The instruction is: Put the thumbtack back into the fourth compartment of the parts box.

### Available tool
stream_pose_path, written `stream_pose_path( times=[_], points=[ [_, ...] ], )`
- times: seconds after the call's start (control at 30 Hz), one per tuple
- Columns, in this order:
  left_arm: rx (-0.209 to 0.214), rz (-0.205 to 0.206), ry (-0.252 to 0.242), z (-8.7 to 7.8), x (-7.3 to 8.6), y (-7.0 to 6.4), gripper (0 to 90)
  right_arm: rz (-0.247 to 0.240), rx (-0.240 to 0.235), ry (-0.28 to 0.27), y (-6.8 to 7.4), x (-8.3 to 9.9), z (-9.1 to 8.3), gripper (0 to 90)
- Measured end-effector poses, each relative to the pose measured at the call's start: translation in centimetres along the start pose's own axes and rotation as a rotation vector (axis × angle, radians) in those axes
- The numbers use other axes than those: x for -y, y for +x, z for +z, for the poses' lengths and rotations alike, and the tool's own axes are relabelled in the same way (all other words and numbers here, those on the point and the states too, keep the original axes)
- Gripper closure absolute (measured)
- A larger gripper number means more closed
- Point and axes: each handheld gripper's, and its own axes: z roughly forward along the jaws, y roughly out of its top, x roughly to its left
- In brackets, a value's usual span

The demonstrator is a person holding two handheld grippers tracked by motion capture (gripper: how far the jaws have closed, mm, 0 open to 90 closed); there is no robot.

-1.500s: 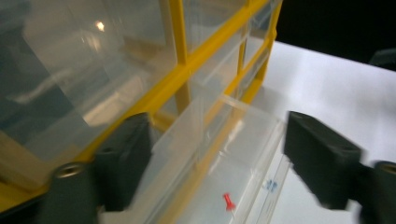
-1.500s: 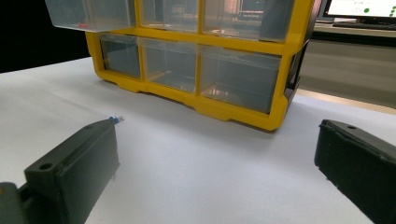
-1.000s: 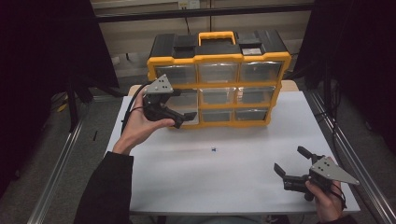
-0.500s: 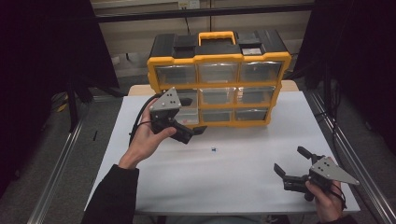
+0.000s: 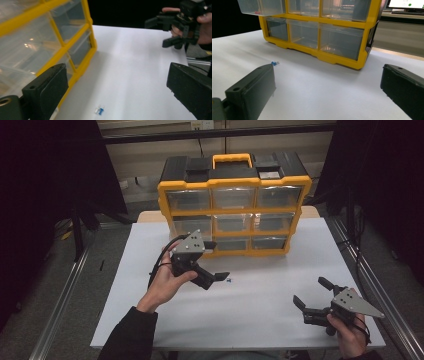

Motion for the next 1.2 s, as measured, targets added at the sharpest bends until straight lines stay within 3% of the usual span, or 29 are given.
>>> stream_pose_path(
  times=[0.13, 0.33, 0.4, 0.73, 0.83, 1.0, 1.2],
  points=[
    [0.050, 0.012, 0.027, 0.6, 0.1, -0.4, 4.3, 0.000, -0.006, 0.000, 0.0, 0.0, 0.0, 0.0],
    [0.051, 0.026, 0.073, 1.9, 1.2, -1.0, 4.3, 0.000, 0.000, -0.004, 0.1, 0.0, 0.0, 0.0],
    [0.052, 0.010, 0.080, 2.1, 1.4, -1.0, 4.3, 0.000, 0.000, -0.006, 0.1, 0.0, 0.0, 0.0],
    [0.097, 0.015, 0.155, 4.3, 2.8, -1.5, 5.4, 0.002, -0.002, -0.007, 0.1, 0.0, 0.0, 0.0],
    [0.124, 0.022, 0.198, 5.0, 3.1, -1.7, 5.8, 0.000, -0.007, -0.003, 0.1, 0.0, 0.0, 0.0],
    [0.165, 0.003, 0.258, 5.9, 4.2, -1.3, 5.8, 0.000, -0.010, -0.006, 0.1, 0.0, 0.0, 0.0],
    [0.167, -0.001, 0.287, 6.5, 5.2, -0.7, 5.7, -0.002, -0.011, -0.005, 0.1, 0.0, 0.1, 0.0]
  ],
)
